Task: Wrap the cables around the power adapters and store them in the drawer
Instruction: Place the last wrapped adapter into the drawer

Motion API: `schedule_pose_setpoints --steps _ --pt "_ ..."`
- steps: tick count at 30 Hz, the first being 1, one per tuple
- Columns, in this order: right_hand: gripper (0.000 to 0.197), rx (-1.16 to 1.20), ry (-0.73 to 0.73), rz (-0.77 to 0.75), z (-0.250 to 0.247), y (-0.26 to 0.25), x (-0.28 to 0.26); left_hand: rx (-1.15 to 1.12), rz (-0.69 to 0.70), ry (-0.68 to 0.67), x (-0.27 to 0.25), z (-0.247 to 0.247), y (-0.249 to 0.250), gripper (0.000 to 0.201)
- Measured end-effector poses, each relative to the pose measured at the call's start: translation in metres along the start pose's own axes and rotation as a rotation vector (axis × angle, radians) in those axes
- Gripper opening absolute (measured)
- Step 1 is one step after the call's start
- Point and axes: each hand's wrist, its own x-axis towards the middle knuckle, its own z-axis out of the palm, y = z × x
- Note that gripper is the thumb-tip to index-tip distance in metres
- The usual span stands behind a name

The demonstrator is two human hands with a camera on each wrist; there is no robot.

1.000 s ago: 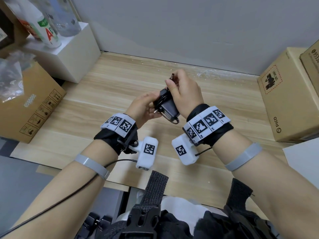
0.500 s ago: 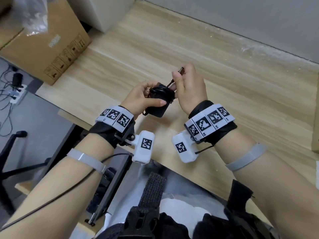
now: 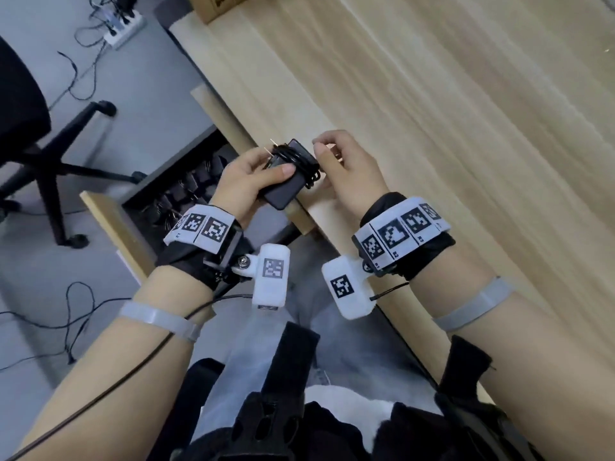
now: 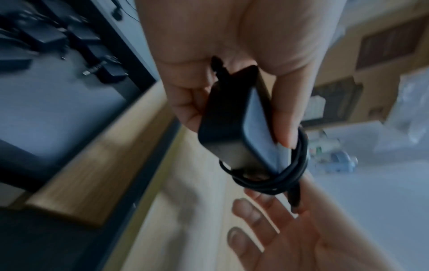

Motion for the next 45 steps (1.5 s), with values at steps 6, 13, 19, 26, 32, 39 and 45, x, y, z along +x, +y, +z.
schedule_pose_setpoints --steps 6,13,19,26,32,39,45 --pt "0.024 0.076 -0.261 0.092 0.075 -0.015 0.005 -0.144 -0.011 0.111 -0.013 -0.073 -0.014 0.031" --pt "0.026 0.106 -0.391 0.202 0.166 -0.023 0.027 -0.186 -0.122 0.201 -0.008 -0.165 -0.030 0.031" --pt "0.028 0.268 -0.373 0.481 0.225 -0.012 0.045 -0.163 -0.202 0.211 0.016 -0.220 -0.048 0.031" --pt "0.041 0.126 -0.324 0.550 0.245 0.023 0.069 -0.066 -0.314 0.109 0.045 -0.235 -0.069 0.030" --pt "0.030 0.120 -0.169 0.593 0.251 0.057 0.091 0.063 -0.250 0.281 0.054 -0.255 -0.082 0.039" --pt "0.038 0.014 -0.008 0.654 0.269 0.117 0.130 0.315 -0.099 0.655 0.031 -0.311 -0.122 0.086" --pt "0.023 -0.065 -0.151 0.663 0.281 0.134 0.142 0.229 -0.278 0.741 0.020 -0.310 -0.146 0.095"
